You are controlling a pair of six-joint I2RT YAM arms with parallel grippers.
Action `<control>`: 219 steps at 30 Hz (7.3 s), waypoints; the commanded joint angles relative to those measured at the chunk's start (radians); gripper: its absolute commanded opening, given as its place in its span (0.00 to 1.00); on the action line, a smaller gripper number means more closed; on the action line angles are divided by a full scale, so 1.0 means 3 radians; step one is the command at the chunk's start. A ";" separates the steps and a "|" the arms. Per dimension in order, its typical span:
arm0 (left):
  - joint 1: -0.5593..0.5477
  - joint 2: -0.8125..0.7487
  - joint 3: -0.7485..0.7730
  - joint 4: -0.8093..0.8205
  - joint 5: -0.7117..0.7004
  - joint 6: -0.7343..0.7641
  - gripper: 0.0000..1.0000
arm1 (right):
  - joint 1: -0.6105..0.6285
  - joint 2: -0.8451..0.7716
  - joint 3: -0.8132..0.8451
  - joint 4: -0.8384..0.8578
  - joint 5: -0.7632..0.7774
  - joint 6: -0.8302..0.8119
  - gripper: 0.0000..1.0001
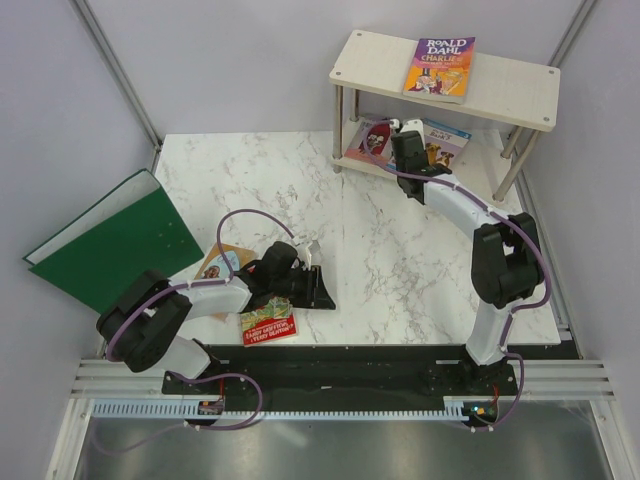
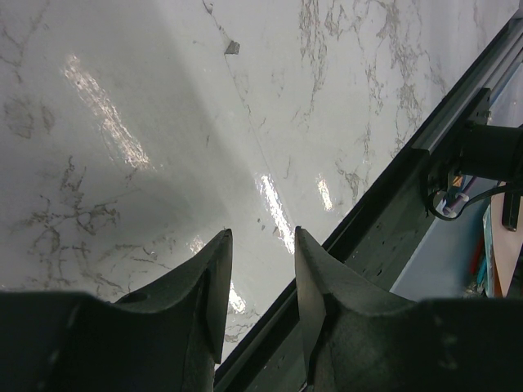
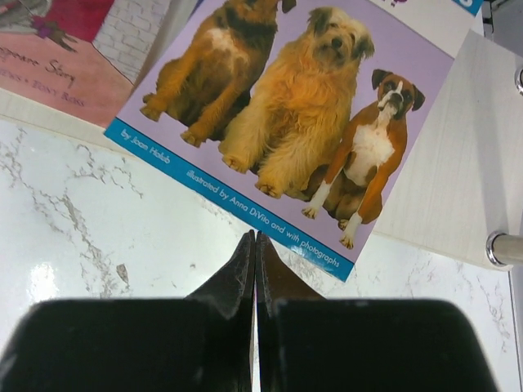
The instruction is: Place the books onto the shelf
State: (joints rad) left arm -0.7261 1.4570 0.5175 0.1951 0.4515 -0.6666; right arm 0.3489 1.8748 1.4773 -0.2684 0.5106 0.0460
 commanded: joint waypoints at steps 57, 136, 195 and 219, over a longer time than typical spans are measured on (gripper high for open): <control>0.0037 -0.0750 0.0800 -0.1579 -0.1181 0.0075 0.54 | 0.0453 -0.1022 -0.1053 -0.0277 -0.0352 0.0741 0.62; 0.1219 -0.1851 -0.0999 0.1394 0.0141 -0.0498 0.87 | 0.0632 -0.1044 -0.1580 0.1661 -0.4627 0.2526 0.01; 0.1096 -0.0156 0.0929 0.1070 0.0789 -0.0445 0.55 | 0.0090 -0.2823 -0.2548 0.1568 -0.4090 0.2313 0.00; 0.1132 -0.2264 -0.0109 -0.0533 -0.0390 0.0146 0.80 | -0.0855 -0.1122 0.0740 0.0772 -0.4181 0.2091 0.00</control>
State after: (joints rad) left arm -0.3809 0.8494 0.5087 0.0494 0.3309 -0.6430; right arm 0.1818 1.4185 1.5238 -0.0917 -0.7082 0.6399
